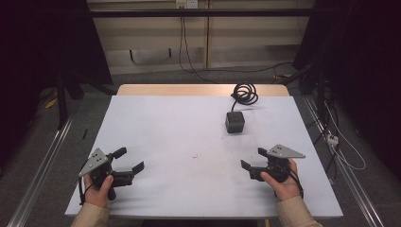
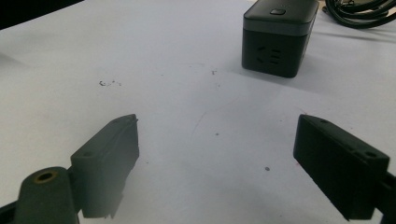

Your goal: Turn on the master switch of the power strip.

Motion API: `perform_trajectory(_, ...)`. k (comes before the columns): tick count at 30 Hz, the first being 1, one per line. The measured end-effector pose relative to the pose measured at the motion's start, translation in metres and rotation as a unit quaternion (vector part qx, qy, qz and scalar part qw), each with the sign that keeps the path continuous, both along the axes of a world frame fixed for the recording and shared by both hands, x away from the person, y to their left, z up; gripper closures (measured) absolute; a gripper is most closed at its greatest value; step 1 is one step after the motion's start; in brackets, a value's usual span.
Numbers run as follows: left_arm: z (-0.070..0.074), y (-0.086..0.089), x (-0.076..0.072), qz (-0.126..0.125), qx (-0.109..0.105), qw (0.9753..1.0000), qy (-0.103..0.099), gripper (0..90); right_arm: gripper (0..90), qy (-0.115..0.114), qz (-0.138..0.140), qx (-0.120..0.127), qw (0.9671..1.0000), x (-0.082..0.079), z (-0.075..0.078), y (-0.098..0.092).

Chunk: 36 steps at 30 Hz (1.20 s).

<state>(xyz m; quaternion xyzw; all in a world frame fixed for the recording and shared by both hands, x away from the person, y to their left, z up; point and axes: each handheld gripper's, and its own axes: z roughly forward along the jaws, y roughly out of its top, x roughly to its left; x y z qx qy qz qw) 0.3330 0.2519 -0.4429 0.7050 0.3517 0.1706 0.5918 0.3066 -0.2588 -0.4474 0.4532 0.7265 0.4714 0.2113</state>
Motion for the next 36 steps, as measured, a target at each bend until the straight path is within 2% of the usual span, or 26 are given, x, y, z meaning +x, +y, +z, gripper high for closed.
perform_trajectory(36,-0.001,-0.001,0.000,0.000,0.004,1.0000,0.002,3.7,14.3,0.001,-0.006,-0.001,1.0000,-0.016,-0.001,-0.014)
